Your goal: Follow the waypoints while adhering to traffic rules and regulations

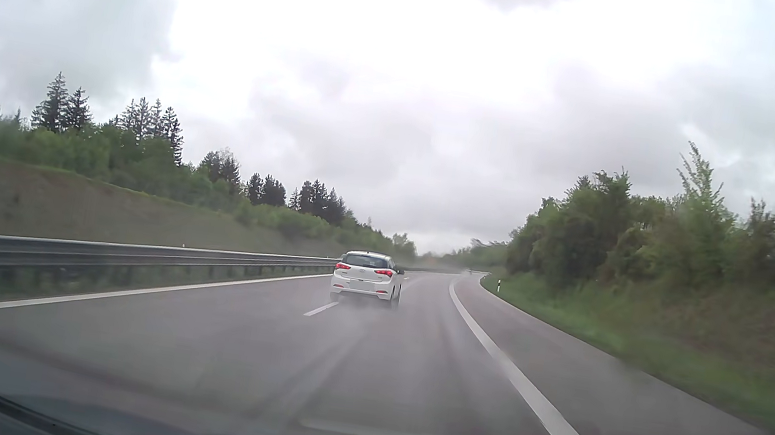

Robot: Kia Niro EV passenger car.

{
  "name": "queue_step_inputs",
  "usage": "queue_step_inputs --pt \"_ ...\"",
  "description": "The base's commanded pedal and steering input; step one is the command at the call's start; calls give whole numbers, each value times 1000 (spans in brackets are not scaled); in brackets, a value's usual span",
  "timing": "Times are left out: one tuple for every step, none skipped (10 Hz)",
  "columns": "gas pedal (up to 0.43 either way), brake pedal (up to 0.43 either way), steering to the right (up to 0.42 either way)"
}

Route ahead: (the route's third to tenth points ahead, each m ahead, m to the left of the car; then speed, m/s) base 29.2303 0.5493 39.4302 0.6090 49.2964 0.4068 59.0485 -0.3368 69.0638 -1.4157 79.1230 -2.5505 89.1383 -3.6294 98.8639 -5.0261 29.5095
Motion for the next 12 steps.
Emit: queue_step_inputs --pt "280 0 12" --pt "280 0 12" --pt "280 0 12" --pt "280 0 12" --pt "280 0 12" --pt "280 0 12" --pt "280 0 12" --pt "280 0 12" --pt "280 0 11" --pt "280 0 11" --pt "280 0 11" --pt "280 0 11"
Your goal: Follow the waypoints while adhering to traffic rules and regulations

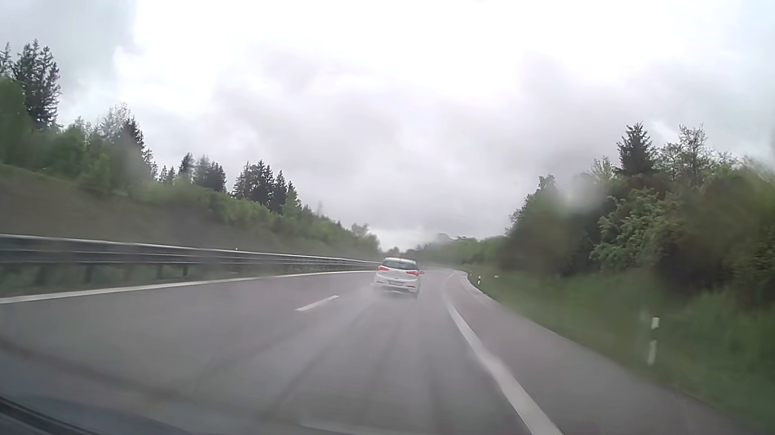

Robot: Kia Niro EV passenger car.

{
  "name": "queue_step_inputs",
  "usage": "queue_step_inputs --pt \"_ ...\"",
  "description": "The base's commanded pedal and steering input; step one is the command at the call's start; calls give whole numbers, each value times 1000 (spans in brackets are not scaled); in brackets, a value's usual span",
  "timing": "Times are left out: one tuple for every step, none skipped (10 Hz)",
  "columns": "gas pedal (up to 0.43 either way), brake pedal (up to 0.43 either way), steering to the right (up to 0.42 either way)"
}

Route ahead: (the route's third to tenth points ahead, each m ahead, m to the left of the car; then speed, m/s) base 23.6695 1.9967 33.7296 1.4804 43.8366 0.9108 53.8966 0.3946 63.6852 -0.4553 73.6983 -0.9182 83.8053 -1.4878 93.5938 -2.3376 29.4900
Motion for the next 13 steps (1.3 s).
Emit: queue_step_inputs --pt "280 0 10" --pt "287 0 9" --pt "287 0 7" --pt "287 0 6" --pt "287 0 4" --pt "287 0 4" --pt "287 0 4" --pt "287 0 5" --pt "287 0 6" --pt "287 0 6" --pt "287 0 6" --pt "287 0 6" --pt "287 0 6"
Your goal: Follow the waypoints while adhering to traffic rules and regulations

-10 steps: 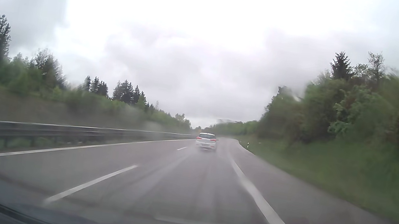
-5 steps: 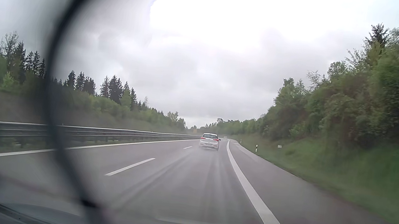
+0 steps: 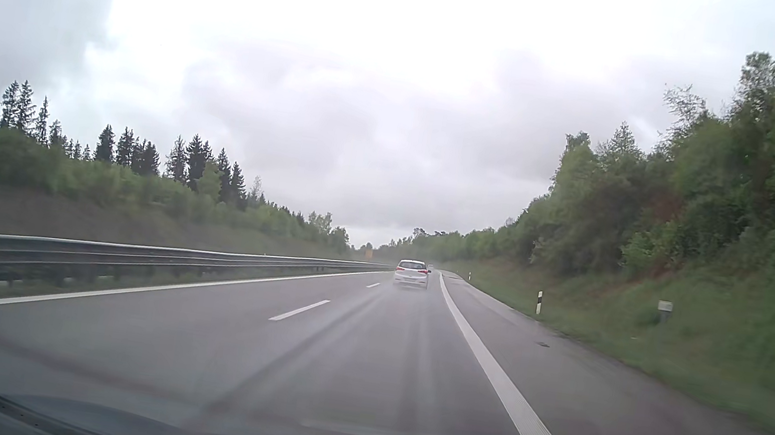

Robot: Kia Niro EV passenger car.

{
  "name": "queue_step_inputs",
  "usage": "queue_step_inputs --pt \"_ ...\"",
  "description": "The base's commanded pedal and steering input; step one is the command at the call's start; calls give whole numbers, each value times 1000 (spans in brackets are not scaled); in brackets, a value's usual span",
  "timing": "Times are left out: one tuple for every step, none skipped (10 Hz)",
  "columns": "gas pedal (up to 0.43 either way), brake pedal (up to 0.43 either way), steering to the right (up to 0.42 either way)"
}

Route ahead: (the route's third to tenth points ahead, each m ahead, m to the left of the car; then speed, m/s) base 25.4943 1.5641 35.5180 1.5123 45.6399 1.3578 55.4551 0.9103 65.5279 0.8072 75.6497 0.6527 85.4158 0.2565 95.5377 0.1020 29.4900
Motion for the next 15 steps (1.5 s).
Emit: queue_step_inputs --pt "287 0 6" --pt "287 0 6" --pt "287 0 6" --pt "287 0 6" --pt "287 0 6" --pt "287 0 6" --pt "287 0 6" --pt "287 0 6" --pt "287 0 6" --pt "287 0 6" --pt "287 0 6" --pt "287 0 5" --pt "287 0 5" --pt "287 0 5" --pt "287 0 4"
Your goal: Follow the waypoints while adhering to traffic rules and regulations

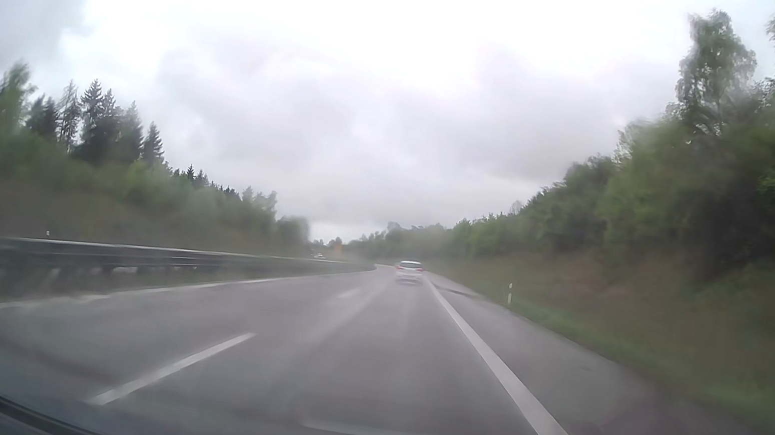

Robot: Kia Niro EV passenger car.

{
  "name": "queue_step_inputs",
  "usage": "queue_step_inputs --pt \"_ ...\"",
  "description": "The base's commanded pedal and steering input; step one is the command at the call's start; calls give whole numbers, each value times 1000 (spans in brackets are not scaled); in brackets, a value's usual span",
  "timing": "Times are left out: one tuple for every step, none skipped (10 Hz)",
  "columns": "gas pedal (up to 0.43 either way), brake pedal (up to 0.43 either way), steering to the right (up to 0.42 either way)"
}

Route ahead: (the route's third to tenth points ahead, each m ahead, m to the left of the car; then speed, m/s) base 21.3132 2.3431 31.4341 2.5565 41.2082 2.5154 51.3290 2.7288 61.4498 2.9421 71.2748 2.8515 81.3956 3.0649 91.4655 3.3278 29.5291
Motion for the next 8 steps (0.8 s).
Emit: queue_step_inputs --pt "287 0 3" --pt "287 0 2" --pt "287 0 1" --pt "287 0 0" --pt "287 0 -1" --pt "287 0 -2" --pt "287 0 -1" --pt "287 0 -1"
